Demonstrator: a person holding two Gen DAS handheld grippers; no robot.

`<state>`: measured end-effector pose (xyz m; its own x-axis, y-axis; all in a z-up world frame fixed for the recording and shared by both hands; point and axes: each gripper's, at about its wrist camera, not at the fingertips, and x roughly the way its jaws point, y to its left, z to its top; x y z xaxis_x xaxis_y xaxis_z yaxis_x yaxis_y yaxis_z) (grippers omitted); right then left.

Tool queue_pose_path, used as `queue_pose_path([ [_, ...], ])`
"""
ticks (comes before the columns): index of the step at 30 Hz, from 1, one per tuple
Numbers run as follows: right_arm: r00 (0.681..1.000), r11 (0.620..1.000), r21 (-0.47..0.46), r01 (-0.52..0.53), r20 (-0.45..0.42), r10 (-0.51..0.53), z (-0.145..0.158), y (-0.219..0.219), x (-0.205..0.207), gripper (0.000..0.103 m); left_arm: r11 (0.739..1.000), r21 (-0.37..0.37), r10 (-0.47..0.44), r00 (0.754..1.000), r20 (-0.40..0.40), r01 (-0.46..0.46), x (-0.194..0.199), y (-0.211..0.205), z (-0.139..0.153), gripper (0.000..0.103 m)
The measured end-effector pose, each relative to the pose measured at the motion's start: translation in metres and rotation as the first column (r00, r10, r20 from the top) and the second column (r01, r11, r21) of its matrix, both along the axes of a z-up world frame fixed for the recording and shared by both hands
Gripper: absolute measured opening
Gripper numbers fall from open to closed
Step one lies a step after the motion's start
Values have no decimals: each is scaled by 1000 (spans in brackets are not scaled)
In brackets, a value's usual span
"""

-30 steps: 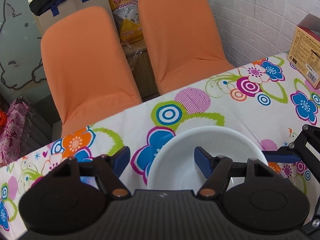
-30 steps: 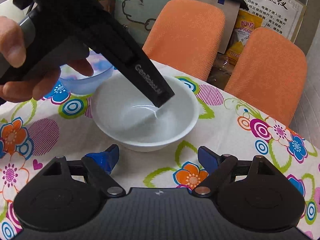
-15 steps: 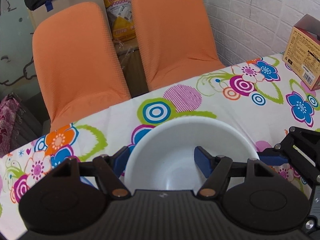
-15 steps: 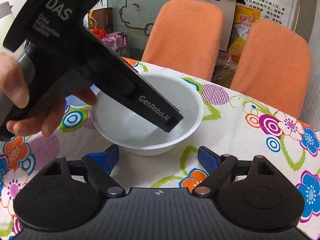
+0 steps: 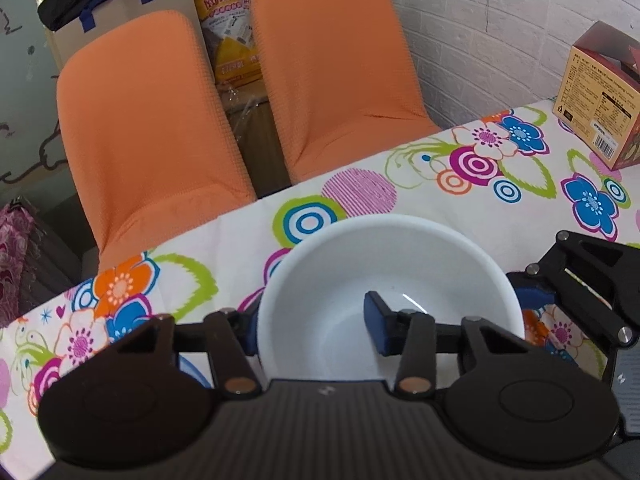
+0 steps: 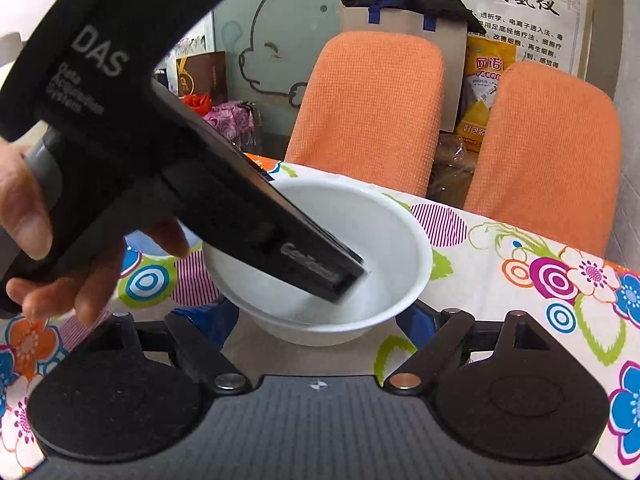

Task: Organize plates and bowls
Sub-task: 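Close the left tool on the white bowl rim and lift it, then lower the white bowl into the steel bowl and open the left tool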

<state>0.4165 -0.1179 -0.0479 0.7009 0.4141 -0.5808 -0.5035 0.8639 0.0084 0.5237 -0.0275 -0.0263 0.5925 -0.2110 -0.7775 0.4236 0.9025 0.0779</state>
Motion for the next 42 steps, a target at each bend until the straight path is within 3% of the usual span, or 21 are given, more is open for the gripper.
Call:
queue_pose_path([
  [9,998,1000,3,17,57,-17,21,-10,-22,72,1000,-28,-8,997,72,10,-43,-5,34,45],
  [15,995,999,-31,20,101,-17,37,-26,-60,72,999,-39,-23,991,131,28,-102,-13,59,45],
  [24,982,997,-65,40,186,-27,61,-20,-149,72,997,-62,-22,974,227,37,-208,-26,88,45],
  [33,988,996,-78,43,149,-31,50,-25,-234,73,997,-28,-61,973,223,69,-307,-41,50,48],
  [42,994,995,-85,57,97,-49,21,-23,-279,73,996,-64,-57,986,155,68,-338,-32,21,51],
])
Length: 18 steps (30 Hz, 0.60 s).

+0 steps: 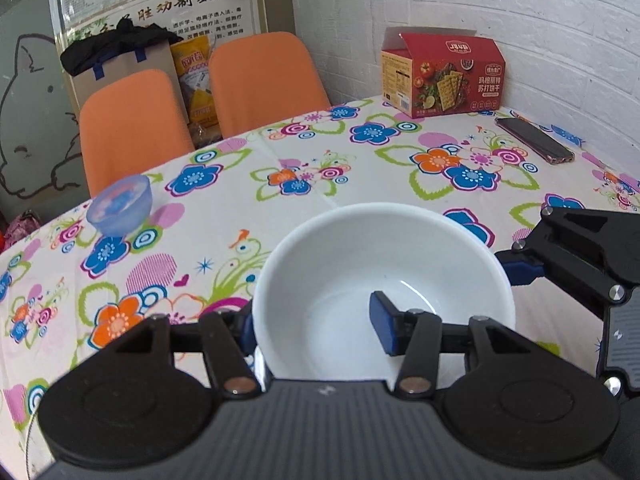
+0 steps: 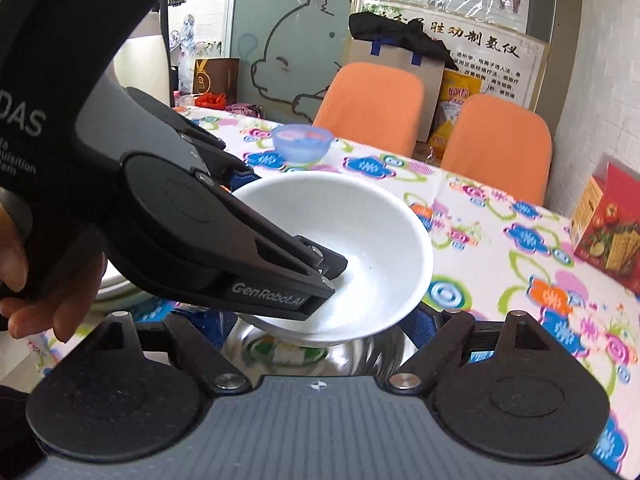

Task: Organize plates and bowls
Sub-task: 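Lower the white bowl into the steel bowl and open the left tool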

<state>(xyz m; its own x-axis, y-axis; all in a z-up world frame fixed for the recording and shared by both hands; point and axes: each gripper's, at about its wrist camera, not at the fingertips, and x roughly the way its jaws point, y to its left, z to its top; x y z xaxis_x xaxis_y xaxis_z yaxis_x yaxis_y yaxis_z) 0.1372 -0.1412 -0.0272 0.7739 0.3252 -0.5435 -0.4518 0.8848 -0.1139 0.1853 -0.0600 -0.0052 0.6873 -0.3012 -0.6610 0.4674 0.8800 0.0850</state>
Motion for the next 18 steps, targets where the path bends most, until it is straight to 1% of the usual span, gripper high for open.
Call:
queue_pose_path([
  [2,1000,1000,8,-2,-10,2,-6,0,-7,73,1000,-10,7,1000,-28,-8,1,3,-5,51],
  [5,1000,1000,4,-1,-28,2,-13,2,-7,73,1000,2,10,1000,-7,-10,-4,4,-8,60],
  [7,999,1000,-25,5,-32,-5,-16,3,-8,73,1000,7,11,1000,4,-11,-6,6,-7,64],
  [9,1000,999,-47,13,-27,-14,-17,3,-10,73,1000,2,13,1000,10,-13,-7,8,-4,65],
  [14,999,998,-63,15,-47,-18,-18,-2,-20,73,999,-19,34,999,13,-33,-6,17,1,67],
  [18,999,997,-71,16,-44,-19,-16,-6,-30,73,999,-25,42,999,23,-42,-7,22,6,67],
])
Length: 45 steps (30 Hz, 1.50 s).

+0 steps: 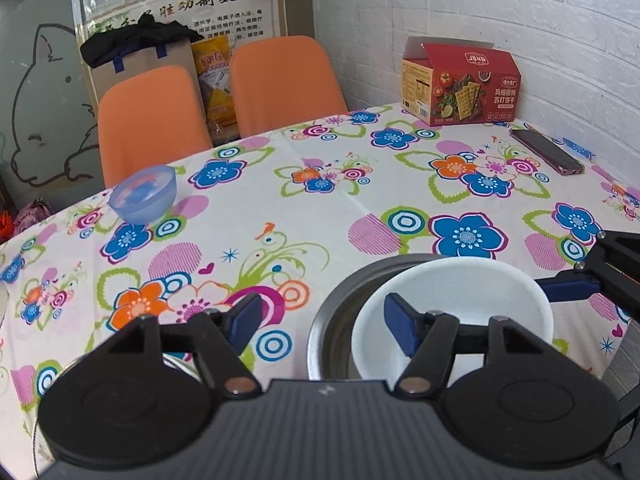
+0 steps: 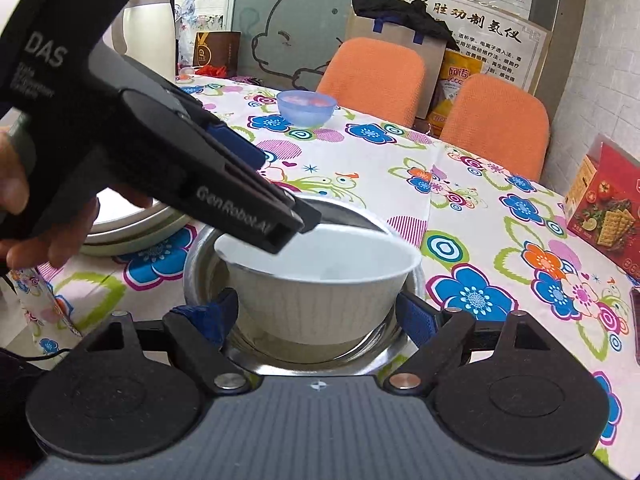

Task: Organize plates and bowls
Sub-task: 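Lower the white bowl into the steel bowl and open the left tool, then grasp the rim of the translucent blue bowl with the left tool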

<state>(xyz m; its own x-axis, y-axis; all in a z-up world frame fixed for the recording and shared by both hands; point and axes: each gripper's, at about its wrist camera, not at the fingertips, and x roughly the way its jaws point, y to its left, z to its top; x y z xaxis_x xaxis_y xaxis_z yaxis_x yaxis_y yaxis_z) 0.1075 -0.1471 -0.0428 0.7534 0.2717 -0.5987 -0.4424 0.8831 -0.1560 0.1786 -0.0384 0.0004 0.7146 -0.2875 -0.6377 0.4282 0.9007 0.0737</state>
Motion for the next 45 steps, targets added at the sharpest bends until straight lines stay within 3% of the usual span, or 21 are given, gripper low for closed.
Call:
queue_pose_path([
  [8,1000,1000,-11,19,-24,-20,11,-16,-17,73,1000,-23,20,1000,10,-20,2,2,7,67],
  [13,997,997,56,58,-52,-55,8,-24,-17,73,1000,-18,21,1000,17,-21,-2,5,11,68],
  [24,997,992,113,55,46,-61,36,-27,-19,73,996,-45,85,996,42,-83,6,26,28,69],
  [31,996,997,78,13,83,-19,57,-13,21,73,978,-58,204,979,11,-203,27,83,39,69],
  [41,997,988,155,-6,81,-7,82,-1,82,73,960,-75,268,963,-12,-268,50,122,38,70],
  [45,994,995,85,-45,107,36,97,17,99,73,952,-69,300,954,0,-300,77,138,51,70],
])
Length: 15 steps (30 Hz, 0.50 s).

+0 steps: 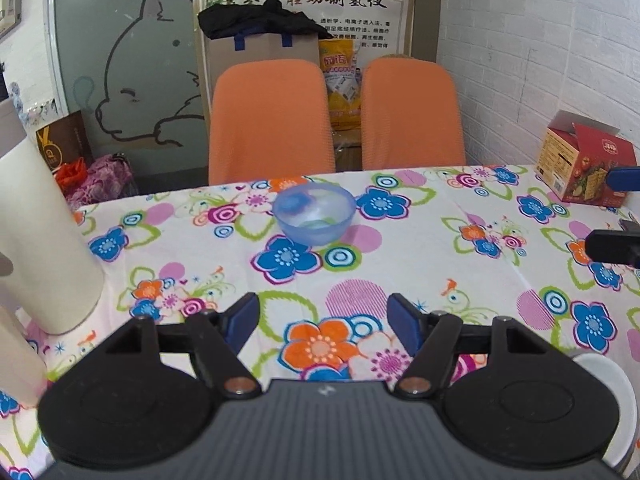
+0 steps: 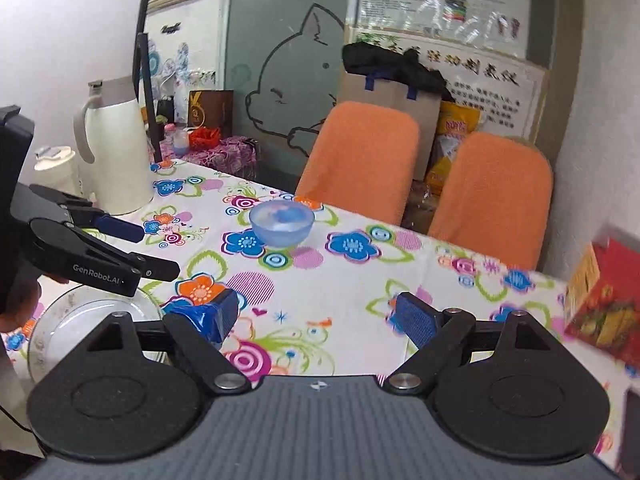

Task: Organize plates and bowls
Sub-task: 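Grasp the rim of the translucent blue bowl with the left tool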

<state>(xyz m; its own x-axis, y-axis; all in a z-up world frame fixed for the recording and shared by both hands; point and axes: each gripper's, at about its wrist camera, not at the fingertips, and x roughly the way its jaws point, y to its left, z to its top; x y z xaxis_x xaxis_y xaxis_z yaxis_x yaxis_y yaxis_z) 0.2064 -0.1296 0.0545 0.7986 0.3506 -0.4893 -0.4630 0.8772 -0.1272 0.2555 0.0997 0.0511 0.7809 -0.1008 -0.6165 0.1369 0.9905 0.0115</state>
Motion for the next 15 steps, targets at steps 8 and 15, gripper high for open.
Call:
queue_pose_path([
  [8,996,995,-29,-91,20,92,38,35,71,73,999,-22,34,999,-22,-35,90,35,23,71],
  [15,984,990,-25,-141,-110,138,-3,71,157,73,998,-43,31,995,-99,-36,163,41,-14,71],
])
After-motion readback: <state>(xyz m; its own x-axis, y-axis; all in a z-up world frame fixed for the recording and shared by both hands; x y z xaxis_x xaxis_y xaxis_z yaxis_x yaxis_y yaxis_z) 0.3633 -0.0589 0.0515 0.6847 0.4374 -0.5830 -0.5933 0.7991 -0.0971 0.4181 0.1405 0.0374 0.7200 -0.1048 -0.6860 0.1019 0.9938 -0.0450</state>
